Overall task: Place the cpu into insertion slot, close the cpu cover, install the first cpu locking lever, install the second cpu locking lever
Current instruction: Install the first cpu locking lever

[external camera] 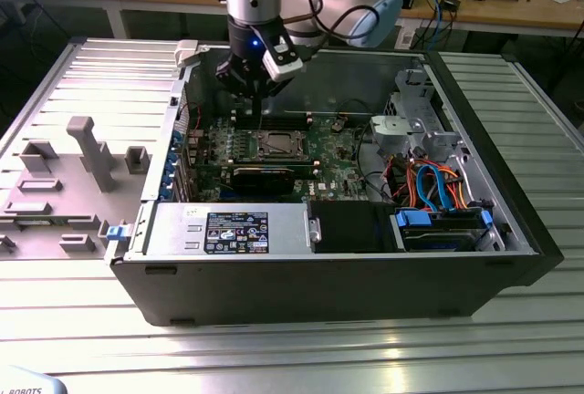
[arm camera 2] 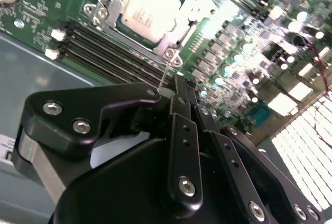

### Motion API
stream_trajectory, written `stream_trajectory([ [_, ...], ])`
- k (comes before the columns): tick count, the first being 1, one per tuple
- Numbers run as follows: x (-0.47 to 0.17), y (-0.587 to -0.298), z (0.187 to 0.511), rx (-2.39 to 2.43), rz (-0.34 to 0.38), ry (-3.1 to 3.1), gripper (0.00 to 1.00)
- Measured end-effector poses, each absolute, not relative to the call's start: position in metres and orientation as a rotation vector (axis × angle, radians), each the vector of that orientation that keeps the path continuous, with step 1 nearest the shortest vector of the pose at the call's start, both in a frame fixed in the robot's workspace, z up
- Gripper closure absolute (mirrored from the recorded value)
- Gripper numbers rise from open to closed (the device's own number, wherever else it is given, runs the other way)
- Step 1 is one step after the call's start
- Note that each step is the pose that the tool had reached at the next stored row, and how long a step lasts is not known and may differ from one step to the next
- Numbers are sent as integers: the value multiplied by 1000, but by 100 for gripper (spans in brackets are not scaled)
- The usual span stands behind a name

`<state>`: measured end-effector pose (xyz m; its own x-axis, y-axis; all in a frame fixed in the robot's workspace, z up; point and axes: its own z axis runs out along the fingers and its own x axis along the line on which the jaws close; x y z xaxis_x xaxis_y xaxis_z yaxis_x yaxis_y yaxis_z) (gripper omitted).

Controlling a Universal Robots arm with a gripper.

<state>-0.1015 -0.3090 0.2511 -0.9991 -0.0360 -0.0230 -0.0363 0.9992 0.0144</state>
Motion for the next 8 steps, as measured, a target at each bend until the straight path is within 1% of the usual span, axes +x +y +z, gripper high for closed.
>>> stream_trajectory([
  [8,-99,-309,248,-56,23,3118,89],
])
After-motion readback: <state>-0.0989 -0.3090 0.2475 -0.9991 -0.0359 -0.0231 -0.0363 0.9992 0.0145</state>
